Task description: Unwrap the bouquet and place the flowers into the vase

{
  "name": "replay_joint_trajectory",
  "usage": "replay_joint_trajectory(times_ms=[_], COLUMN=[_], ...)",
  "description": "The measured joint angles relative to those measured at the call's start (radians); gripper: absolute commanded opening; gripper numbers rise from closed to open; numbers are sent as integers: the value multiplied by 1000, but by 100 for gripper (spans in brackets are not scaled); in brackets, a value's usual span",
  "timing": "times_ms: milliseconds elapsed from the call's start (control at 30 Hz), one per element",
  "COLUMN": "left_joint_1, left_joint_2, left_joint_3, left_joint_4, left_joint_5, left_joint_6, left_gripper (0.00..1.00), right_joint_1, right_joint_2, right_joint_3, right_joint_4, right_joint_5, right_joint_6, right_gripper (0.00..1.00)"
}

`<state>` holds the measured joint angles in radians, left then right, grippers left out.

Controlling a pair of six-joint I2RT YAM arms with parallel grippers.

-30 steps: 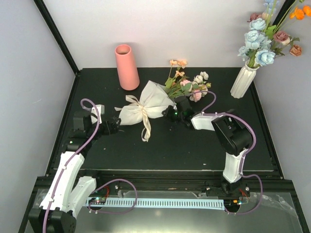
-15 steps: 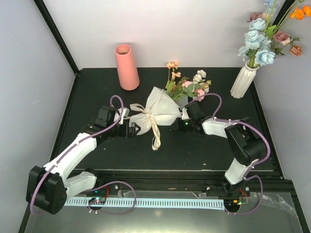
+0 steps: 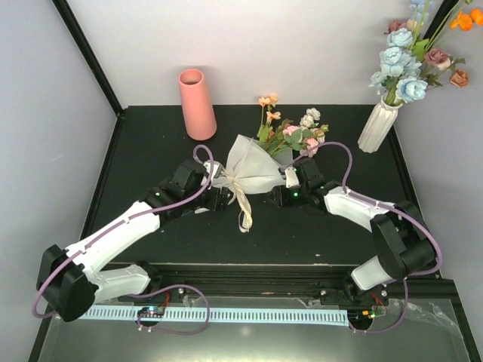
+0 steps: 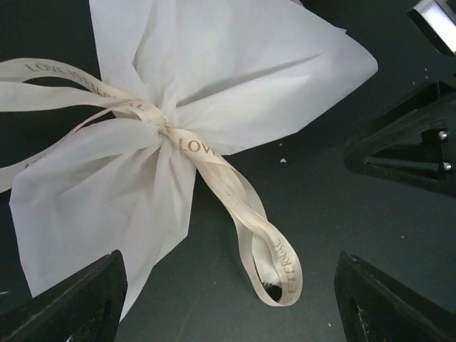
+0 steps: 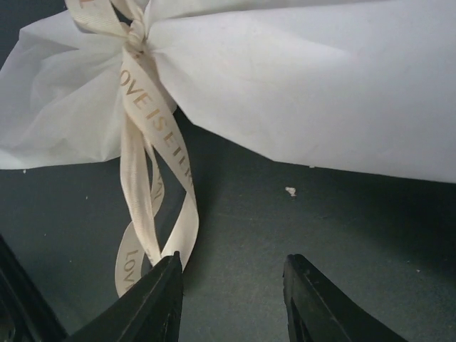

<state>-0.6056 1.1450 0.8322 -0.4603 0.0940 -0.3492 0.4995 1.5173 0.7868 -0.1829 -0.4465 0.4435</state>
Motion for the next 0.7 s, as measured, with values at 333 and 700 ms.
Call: replay_joint_trajectory(times_ms=[333, 700], left_joint_1=[-193, -333], left_joint_2=[-16, 248], left_joint_3=[-131, -119], left_joint_4=[48, 119], left_joint_5=[-20, -46], left_joint_6=[-56, -41], left_gripper=[76, 65], right_joint_1=[10, 10], right_joint_2=[-84, -202], right_joint_3=[-53, -109], right_joint_4=[4, 12], right_joint_5=[79, 173], right_joint_6=[54, 102], right_gripper=[60, 68])
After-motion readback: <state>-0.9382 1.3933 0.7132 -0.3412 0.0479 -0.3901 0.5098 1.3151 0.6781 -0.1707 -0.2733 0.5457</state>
